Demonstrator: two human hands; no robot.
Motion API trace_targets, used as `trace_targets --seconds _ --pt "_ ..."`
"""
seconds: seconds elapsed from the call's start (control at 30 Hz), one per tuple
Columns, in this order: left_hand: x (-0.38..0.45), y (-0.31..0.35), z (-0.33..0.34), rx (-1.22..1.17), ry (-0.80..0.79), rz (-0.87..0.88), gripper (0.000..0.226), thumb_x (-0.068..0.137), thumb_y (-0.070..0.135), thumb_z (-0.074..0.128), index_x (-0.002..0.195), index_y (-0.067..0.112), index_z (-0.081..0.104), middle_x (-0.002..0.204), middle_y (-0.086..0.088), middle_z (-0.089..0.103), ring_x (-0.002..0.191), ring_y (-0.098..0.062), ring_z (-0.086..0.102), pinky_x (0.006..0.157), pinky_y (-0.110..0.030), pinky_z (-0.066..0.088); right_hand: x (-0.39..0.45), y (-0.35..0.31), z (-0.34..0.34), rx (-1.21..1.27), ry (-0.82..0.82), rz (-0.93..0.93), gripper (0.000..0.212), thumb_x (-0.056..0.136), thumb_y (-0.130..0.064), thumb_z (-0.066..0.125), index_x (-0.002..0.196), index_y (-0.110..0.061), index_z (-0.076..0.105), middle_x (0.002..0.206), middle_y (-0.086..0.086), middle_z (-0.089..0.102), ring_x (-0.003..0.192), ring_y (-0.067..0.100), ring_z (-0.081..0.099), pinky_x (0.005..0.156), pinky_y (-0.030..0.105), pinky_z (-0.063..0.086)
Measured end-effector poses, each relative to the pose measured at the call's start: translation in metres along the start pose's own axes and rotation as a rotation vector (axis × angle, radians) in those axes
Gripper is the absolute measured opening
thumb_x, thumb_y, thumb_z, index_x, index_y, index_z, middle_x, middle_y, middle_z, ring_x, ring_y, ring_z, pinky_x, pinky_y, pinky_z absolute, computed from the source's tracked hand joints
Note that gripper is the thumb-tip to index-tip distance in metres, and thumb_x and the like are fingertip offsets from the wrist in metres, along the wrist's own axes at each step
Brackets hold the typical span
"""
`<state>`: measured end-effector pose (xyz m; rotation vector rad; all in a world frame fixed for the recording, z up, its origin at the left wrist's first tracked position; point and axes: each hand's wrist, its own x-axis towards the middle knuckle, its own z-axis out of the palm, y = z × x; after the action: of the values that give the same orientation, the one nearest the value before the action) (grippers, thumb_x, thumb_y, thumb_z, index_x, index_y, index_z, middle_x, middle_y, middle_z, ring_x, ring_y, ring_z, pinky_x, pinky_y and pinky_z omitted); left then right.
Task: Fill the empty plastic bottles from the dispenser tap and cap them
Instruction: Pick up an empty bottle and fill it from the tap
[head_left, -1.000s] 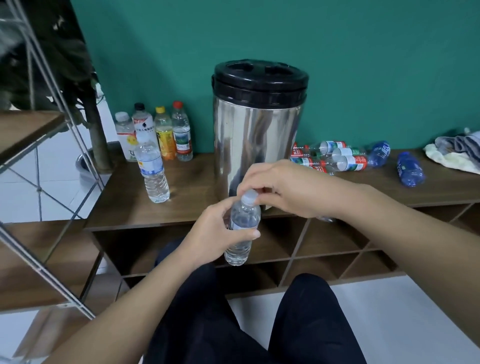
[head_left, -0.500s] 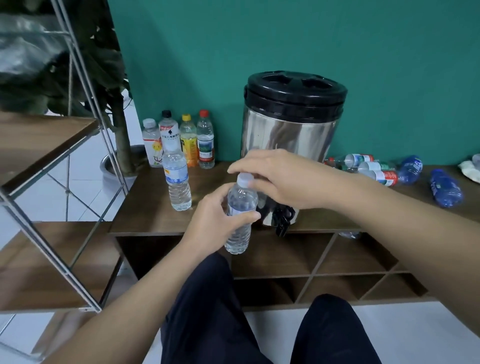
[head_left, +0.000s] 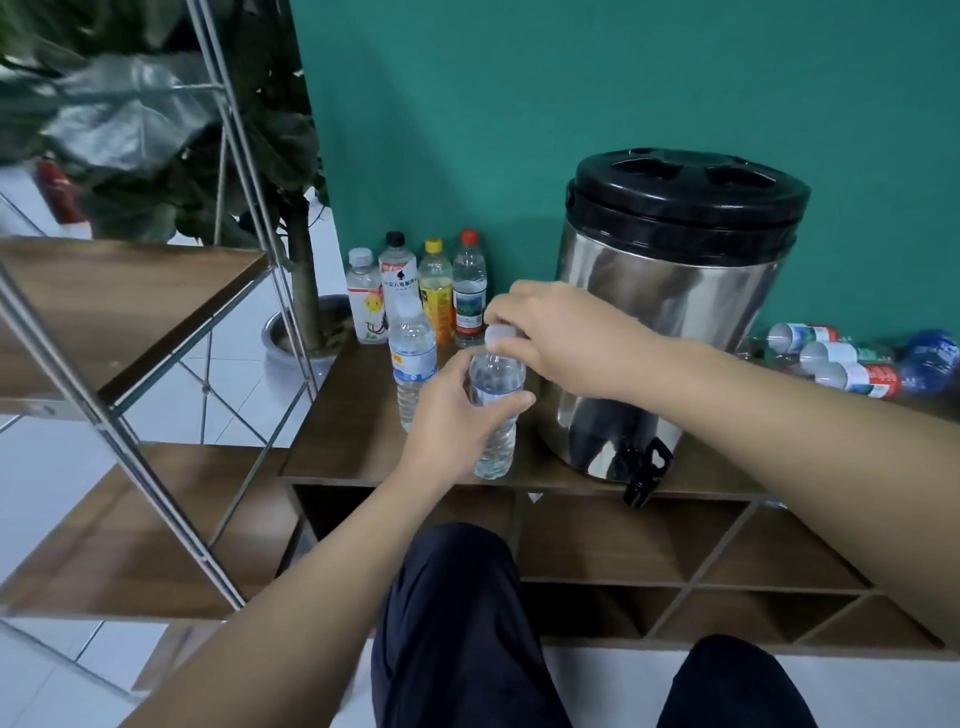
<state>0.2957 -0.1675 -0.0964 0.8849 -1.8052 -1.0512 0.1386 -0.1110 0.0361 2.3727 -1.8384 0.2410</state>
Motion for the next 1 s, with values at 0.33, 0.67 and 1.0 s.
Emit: trace_targets --seconds 0.33,0.67,1.0 --pt "0.021 -0.028 0.004 0.021 0.063 0.030 0.050 0.089 0.034 0.095 0.131 0.026 0.069 0.114 0.016 0.079 0.106 0.000 0.073 0.090 -0.018 0.055 0.029 0.008 0.029 -0.083 -0.006 -0.032 0.015 0.104 -0.015 0.075 0.112 -0.019 0.063 0.109 -0.007 0.046 0.092 0.013 0.047 0.078 0.034 0.047" --pt "0.015 -0.033 -0.002 0.123 0.005 -0.034 0.048 0.093 0.052 0.089 0.129 0.028 0.068 0.114 0.017 0.078 0.103 0.002 0.073 0.088 -0.027 0.060 0.020 -0.008 0.061 0.255 0.218 0.332 0.028 0.112 -0.040 0.058 0.092 -0.021 0.057 0.094 0.002 0.054 0.082 0.023 0.058 0.074 0.043 0.048" --pt "-0.005 -0.075 -0.048 0.178 0.274 -0.148 0.041 0.093 0.037 0.090 0.098 0.026 0.052 0.093 0.001 0.070 0.084 -0.012 0.069 0.073 -0.030 0.052 -0.008 -0.020 0.147 0.544 0.065 0.622 0.056 0.093 -0.062 0.077 0.130 -0.025 0.058 0.129 0.000 0.072 0.119 0.027 0.068 0.099 0.051 0.058"
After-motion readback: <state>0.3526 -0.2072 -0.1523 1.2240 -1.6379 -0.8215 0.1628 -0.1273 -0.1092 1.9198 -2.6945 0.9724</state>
